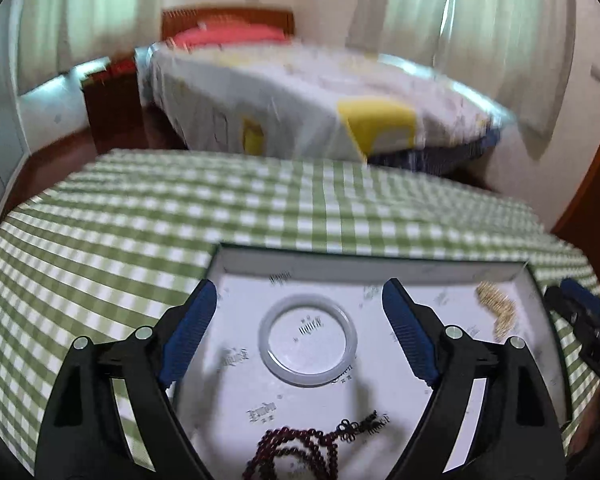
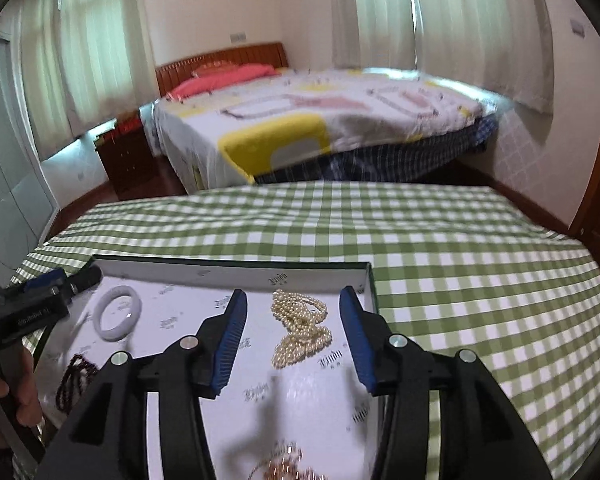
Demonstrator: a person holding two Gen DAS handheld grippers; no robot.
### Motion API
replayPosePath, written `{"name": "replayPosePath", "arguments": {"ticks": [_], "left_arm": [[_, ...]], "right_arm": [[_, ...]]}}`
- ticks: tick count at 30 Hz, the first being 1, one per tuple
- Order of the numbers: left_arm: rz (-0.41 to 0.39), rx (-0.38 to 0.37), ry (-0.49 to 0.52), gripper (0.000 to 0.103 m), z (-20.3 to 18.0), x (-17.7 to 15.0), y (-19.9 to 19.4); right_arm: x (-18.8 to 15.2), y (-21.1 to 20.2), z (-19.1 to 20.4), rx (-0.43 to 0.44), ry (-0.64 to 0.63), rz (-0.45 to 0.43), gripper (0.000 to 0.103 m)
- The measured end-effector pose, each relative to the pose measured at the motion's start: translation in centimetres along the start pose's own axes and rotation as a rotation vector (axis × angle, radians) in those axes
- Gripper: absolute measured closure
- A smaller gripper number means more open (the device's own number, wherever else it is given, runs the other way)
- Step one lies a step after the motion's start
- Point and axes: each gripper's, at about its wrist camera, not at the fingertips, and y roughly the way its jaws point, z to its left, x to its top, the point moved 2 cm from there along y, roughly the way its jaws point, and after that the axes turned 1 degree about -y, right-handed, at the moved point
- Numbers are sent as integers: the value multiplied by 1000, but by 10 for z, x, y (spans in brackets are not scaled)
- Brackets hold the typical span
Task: Organize jewelry
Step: 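Open the left tool to drop the bangle in the tray while the right tool releases the necklace, then move the left tool to the gold chain bracelet while the right tool approaches the red tassel charm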
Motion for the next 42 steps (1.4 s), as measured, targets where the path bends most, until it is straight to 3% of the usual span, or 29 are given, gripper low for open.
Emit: {"name": "replayPosePath", "arguments": {"ticks": [5, 11, 17, 30, 42], "left_arm": [[-139, 23, 6, 19, 4, -11, -55], [-203, 40, 15, 19, 3, -35, -104], [-196, 63, 21, 19, 7, -67, -136], [-150, 114, 19, 19, 29, -134, -175], [-86, 132, 14, 19, 38, -157, -170]], "right_arm": [[-16, -41, 9, -3, -11, -62, 55], [-42, -80, 26, -6, -35, -93, 55], [-71, -109, 41, -12, -69, -100, 55], [-132, -125, 45, 1, -49, -29, 55], [-152, -98, 50, 7, -44, 84, 56]]}}
